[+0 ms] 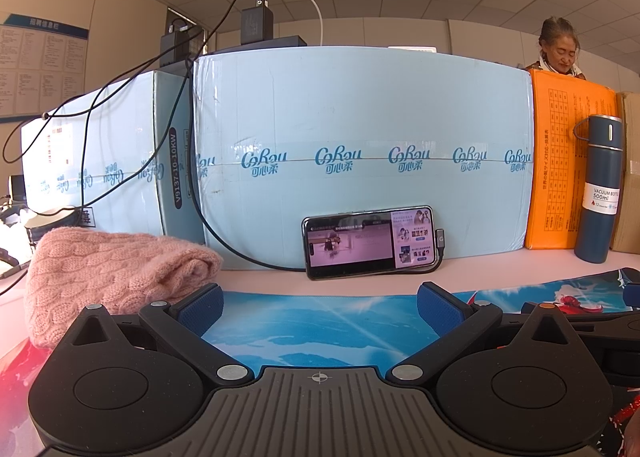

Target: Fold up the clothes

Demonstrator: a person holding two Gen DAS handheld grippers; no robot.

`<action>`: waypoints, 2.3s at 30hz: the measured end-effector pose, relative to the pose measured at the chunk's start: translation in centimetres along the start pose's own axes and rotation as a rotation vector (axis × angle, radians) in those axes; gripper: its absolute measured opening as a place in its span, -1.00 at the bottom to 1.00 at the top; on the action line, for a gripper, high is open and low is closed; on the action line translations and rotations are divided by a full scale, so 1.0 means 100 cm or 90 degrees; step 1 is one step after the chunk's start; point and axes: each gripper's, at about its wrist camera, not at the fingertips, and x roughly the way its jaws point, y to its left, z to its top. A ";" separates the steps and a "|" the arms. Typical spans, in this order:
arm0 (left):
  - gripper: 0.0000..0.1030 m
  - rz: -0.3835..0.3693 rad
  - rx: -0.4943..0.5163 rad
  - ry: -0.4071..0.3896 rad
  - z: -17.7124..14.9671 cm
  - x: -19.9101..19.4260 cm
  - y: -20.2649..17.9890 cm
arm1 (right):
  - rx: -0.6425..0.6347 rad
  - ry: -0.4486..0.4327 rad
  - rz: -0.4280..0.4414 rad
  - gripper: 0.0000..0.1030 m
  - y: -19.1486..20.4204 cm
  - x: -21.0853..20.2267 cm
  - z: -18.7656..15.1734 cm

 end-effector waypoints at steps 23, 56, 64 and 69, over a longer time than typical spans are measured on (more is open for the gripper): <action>1.00 -0.008 -0.038 0.007 0.003 0.002 0.011 | 0.044 -0.010 -0.010 1.00 -0.010 -0.005 0.001; 0.09 -0.002 0.025 0.146 0.009 0.084 0.185 | 0.200 0.165 0.300 1.00 0.131 0.035 0.046; -0.64 -0.021 -0.216 0.097 0.008 0.068 0.251 | 0.261 0.240 0.373 1.00 0.168 0.068 0.042; -0.64 -0.005 -0.296 0.052 0.004 0.050 0.274 | 0.271 0.269 0.411 1.00 0.204 0.086 0.041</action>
